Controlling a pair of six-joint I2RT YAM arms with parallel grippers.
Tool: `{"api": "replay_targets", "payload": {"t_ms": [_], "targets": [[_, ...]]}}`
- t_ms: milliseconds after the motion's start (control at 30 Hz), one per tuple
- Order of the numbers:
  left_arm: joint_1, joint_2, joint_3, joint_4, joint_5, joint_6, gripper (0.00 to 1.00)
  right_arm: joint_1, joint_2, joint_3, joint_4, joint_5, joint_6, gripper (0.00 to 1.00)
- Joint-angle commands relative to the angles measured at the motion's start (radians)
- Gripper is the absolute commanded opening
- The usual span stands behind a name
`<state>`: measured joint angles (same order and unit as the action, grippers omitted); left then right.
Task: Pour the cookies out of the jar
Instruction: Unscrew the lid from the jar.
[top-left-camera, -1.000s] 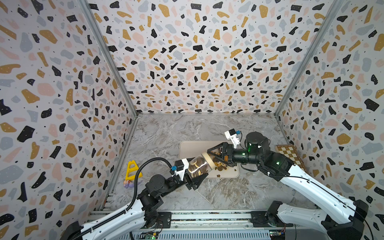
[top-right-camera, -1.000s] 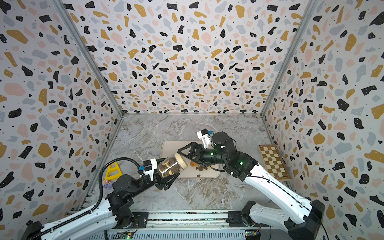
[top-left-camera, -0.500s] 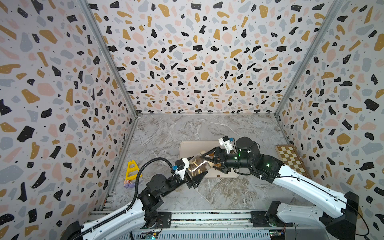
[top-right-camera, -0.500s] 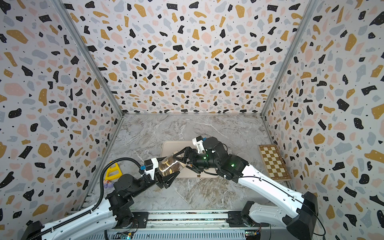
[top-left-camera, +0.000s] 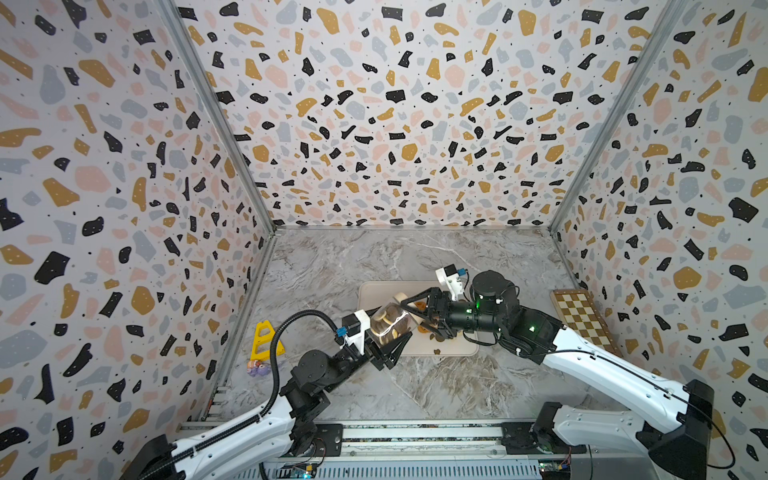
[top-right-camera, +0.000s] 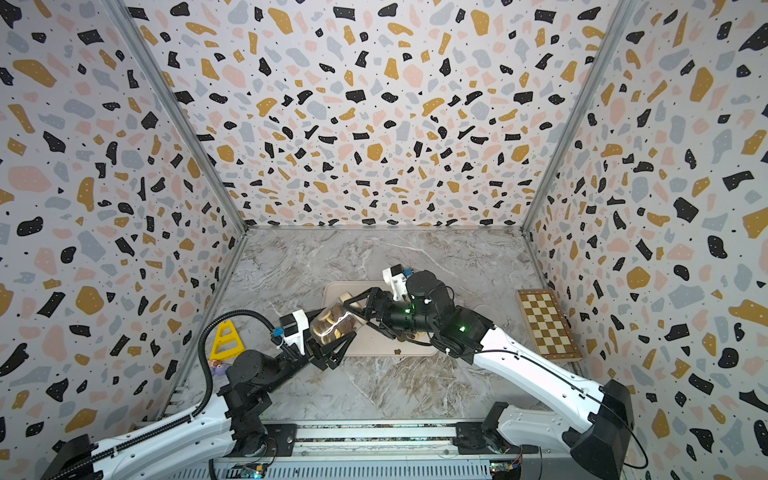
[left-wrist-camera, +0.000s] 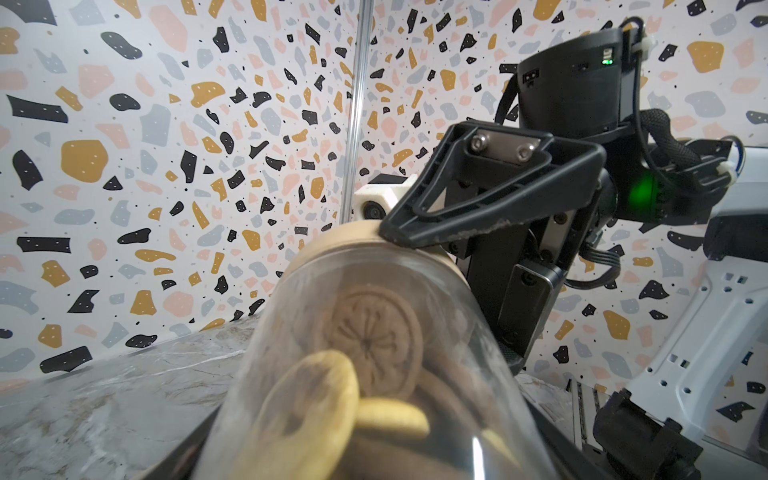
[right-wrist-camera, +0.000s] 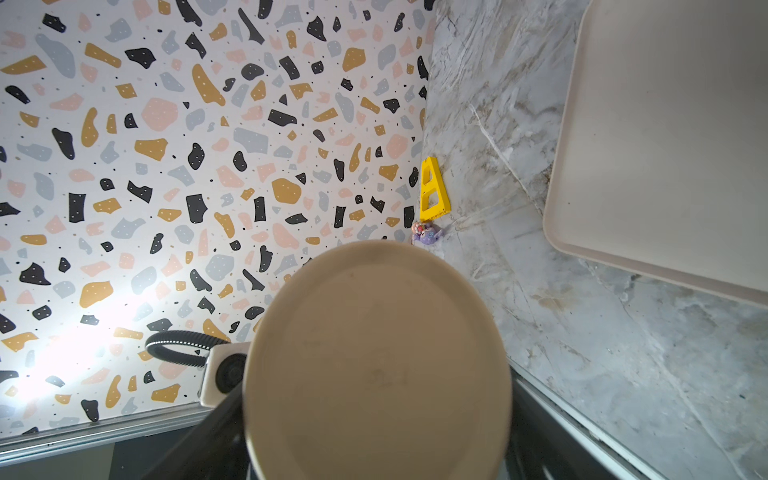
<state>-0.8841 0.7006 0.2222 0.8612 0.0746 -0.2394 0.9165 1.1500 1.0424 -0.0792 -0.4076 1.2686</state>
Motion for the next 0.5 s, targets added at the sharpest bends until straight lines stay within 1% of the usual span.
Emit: {"api": "replay_targets", "payload": {"t_ms": [0, 67, 133, 167, 200, 233, 267, 333, 467], "targets": [[-0.010, -0.005, 0.031, 0.305, 0.078, -0.123, 0.00, 0.017, -0.012, 0.017, 0.219, -0.067, -0.123, 0.65], [-0.010, 0.005, 0.034, 0.349, 0.102, -0.171, 0.00, 0.019, -0.021, 0.020, 0.239, -0.085, -0.183, 0.65], [-0.012, 0.022, 0.037, 0.392, 0.137, -0.206, 0.00, 0.018, -0.028, 0.036, 0.198, -0.071, -0.227, 0.66], [-0.012, 0.022, 0.040, 0.391, 0.143, -0.211, 0.00, 0.015, -0.030, 0.046, 0.171, -0.061, -0.233, 0.73], [-0.010, 0.018, 0.039, 0.381, 0.143, -0.210, 0.00, 0.012, -0.031, 0.062, 0.129, -0.040, -0.234, 0.86], [-0.012, 0.010, 0.036, 0.368, 0.134, -0.198, 0.00, 0.009, -0.038, 0.071, 0.098, -0.013, -0.226, 0.95], [-0.011, 0.002, 0.030, 0.352, 0.120, -0.184, 0.00, 0.006, -0.046, 0.074, 0.078, 0.018, -0.211, 0.99], [-0.012, -0.011, 0.021, 0.330, 0.109, -0.160, 0.00, 0.006, -0.053, 0.068, 0.071, 0.047, -0.167, 0.99], [-0.010, -0.011, 0.013, 0.327, 0.099, -0.150, 0.00, 0.012, -0.040, 0.068, 0.071, 0.054, -0.079, 1.00]]}}
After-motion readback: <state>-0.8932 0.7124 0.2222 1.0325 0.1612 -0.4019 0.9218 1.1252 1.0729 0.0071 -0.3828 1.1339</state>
